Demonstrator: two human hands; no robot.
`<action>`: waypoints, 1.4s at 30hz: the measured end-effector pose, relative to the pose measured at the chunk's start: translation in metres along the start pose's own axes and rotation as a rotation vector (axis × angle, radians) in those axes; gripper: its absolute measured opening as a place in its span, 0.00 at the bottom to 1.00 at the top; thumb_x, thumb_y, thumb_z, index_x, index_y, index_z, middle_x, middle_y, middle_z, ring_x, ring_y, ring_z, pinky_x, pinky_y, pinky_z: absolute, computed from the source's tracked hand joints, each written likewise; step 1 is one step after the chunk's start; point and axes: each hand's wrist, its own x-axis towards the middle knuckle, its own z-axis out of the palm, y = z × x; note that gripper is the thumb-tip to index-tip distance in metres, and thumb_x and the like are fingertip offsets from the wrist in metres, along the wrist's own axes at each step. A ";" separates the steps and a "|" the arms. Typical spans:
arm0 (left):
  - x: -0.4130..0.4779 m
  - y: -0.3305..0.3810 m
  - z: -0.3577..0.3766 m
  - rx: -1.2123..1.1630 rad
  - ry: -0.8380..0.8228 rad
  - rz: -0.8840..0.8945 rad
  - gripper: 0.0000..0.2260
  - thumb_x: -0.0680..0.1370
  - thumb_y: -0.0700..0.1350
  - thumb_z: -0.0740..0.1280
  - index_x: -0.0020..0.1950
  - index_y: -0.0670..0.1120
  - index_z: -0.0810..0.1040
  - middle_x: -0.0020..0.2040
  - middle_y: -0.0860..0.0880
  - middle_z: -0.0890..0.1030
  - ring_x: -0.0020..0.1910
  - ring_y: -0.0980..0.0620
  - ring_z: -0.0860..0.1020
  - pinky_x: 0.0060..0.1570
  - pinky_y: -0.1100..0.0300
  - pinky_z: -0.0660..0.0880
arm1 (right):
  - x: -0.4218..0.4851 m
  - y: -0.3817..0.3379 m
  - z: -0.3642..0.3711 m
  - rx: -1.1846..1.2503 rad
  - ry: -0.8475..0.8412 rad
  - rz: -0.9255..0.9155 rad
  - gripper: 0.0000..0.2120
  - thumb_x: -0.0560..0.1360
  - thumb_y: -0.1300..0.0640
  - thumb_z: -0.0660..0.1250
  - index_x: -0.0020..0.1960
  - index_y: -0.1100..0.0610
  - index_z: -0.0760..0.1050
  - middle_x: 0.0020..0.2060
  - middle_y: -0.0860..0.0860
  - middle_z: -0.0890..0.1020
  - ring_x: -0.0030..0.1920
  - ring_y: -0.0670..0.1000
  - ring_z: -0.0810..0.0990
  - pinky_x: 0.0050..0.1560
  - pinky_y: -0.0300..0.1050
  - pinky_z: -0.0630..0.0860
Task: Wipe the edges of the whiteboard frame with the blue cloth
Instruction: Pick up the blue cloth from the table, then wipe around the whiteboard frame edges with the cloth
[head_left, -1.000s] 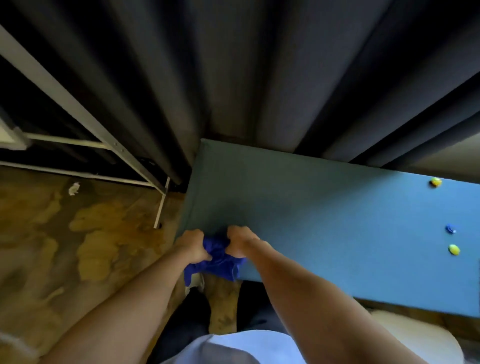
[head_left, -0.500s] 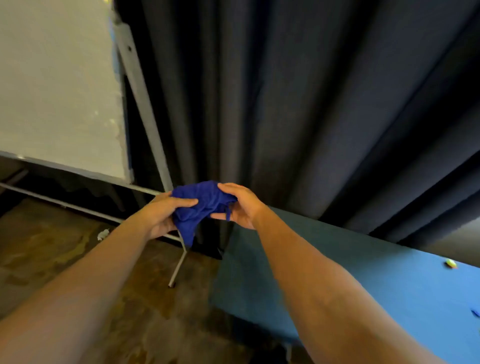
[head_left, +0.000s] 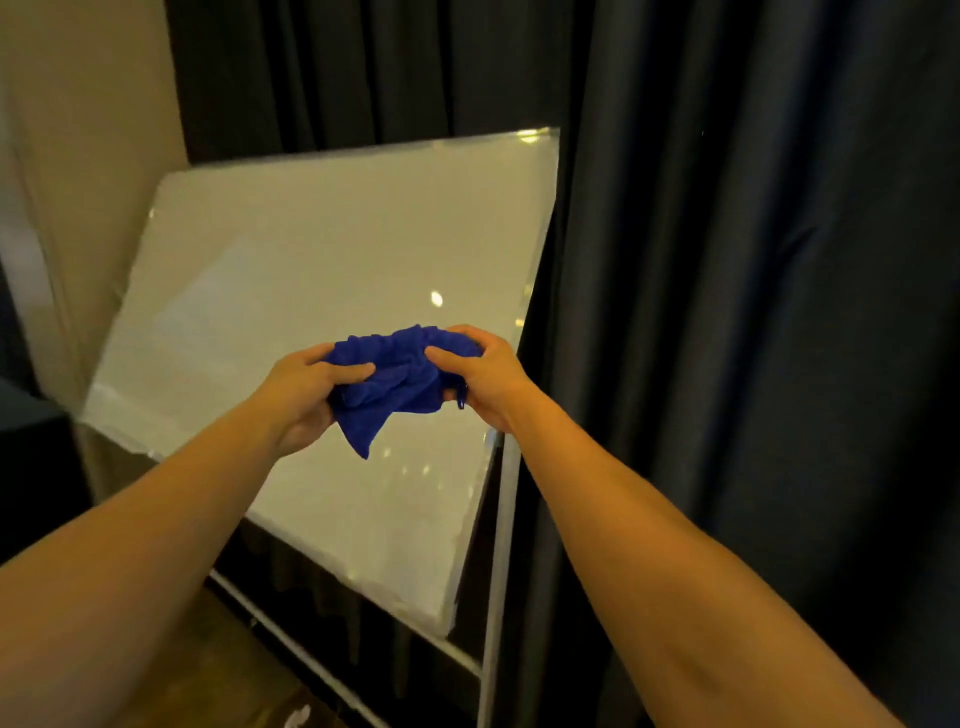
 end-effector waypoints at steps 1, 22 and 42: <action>0.015 0.015 0.000 0.004 -0.008 0.033 0.14 0.73 0.33 0.70 0.58 0.42 0.80 0.54 0.44 0.85 0.53 0.45 0.84 0.47 0.54 0.81 | 0.019 -0.012 -0.002 -0.009 0.004 -0.034 0.10 0.75 0.61 0.72 0.55 0.60 0.78 0.47 0.61 0.83 0.44 0.62 0.80 0.41 0.56 0.76; 0.415 0.192 0.053 0.244 -0.005 0.509 0.12 0.71 0.32 0.73 0.49 0.46 0.81 0.50 0.42 0.84 0.49 0.43 0.83 0.43 0.51 0.81 | 0.400 -0.125 -0.102 -0.262 0.137 -0.420 0.09 0.75 0.60 0.72 0.55 0.56 0.78 0.48 0.57 0.84 0.45 0.56 0.83 0.35 0.44 0.79; 0.683 0.195 0.038 0.689 -0.035 1.028 0.11 0.68 0.57 0.70 0.45 0.53 0.79 0.41 0.50 0.83 0.43 0.47 0.80 0.43 0.51 0.77 | 0.580 -0.107 -0.054 -2.066 0.832 -0.824 0.25 0.72 0.52 0.63 0.69 0.50 0.72 0.66 0.60 0.73 0.62 0.64 0.71 0.58 0.60 0.65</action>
